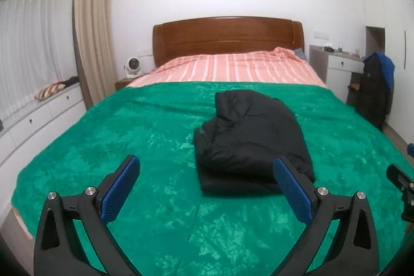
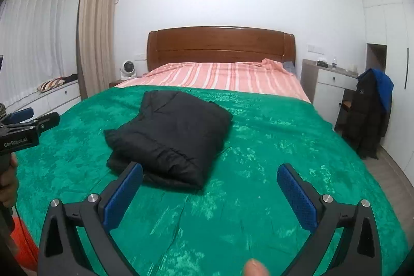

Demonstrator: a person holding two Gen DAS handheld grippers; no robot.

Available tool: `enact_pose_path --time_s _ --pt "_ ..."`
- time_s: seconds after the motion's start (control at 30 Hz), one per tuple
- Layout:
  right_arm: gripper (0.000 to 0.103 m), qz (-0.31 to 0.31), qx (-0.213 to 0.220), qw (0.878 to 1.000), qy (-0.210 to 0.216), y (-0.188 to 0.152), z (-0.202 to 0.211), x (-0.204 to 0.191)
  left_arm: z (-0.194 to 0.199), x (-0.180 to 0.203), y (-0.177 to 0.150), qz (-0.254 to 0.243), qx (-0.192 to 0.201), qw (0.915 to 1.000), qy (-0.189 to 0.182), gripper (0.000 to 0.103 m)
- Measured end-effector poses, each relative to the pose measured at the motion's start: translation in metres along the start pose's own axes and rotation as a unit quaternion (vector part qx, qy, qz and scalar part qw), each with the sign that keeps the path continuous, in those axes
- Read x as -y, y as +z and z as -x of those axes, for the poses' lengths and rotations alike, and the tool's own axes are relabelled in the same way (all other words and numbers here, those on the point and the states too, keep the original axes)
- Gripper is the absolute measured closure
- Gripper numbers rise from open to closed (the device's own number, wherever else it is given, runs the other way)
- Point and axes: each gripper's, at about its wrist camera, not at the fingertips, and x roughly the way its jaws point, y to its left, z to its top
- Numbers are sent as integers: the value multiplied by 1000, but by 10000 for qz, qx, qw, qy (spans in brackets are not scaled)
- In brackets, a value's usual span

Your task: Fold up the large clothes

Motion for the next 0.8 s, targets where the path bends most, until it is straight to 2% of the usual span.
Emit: enact_pose_path --time_s 0.1,0.3,0.43,0.8 --pt "1 -108 -59 9999 31 -3 14 -2 13 6 -8 -117 -64 9997 195 0" --pt "1 -194 -373 9991 14 -17 28 -10 24 10 -20 -7 -452 9990 -25 0" --pt "0 -127 -501 9987 41 -26 34 -20 33 14 -27 -47 -703 9975 -58 0" --pt "0 -22 -1261 9918 196 -32 42 -43 39 18 -49 -205 -1443 9893 -93 0"
